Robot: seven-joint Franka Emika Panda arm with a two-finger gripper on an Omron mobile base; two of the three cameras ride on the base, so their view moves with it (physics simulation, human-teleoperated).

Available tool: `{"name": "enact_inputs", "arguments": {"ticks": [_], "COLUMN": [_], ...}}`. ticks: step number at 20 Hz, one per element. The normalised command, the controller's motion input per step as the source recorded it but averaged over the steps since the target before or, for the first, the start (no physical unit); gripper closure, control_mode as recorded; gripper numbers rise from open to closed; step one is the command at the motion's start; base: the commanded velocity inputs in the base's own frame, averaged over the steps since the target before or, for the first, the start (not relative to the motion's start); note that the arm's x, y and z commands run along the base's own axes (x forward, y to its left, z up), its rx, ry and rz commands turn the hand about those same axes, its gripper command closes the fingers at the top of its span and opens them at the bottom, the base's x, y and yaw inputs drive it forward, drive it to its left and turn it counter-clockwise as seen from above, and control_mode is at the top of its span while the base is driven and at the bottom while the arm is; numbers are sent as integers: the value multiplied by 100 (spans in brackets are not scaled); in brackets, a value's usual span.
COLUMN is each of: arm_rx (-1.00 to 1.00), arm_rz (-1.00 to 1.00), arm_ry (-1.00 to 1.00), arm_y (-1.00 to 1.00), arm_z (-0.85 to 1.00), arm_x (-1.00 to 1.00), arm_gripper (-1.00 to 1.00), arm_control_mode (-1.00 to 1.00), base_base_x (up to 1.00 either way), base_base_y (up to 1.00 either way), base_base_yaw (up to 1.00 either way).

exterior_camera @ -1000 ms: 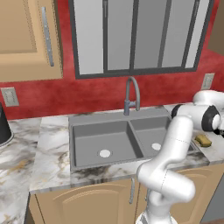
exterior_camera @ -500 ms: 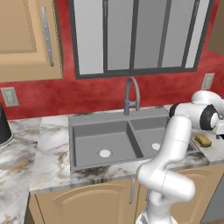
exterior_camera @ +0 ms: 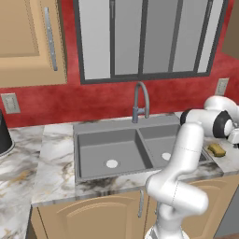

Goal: Pick the pan and sponge and place them into the sink. Then turn on the water.

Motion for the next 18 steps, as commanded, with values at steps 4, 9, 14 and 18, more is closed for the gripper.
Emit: {"name": "enact_inputs", "arguments": {"ticks": [4, 9, 14, 18], "arm_rx": [0, -5, -10, -18], "arm_rz": [15, 19, 24, 24], "arm_ry": [-9, -7, -2, 3], "arm_y": [4, 52, 81, 100], "arm_z": [39, 62, 68, 49], "arm_x": [-32, -47, -54, -57], "arm_gripper": [100, 100, 100, 100], "arm_control_mode": [-100, -100, -100, -100], "base_base_x": [0, 0, 0, 0], "base_base_y": [0, 0, 0, 0], "base_base_yaw": [0, 0, 0, 0]}}
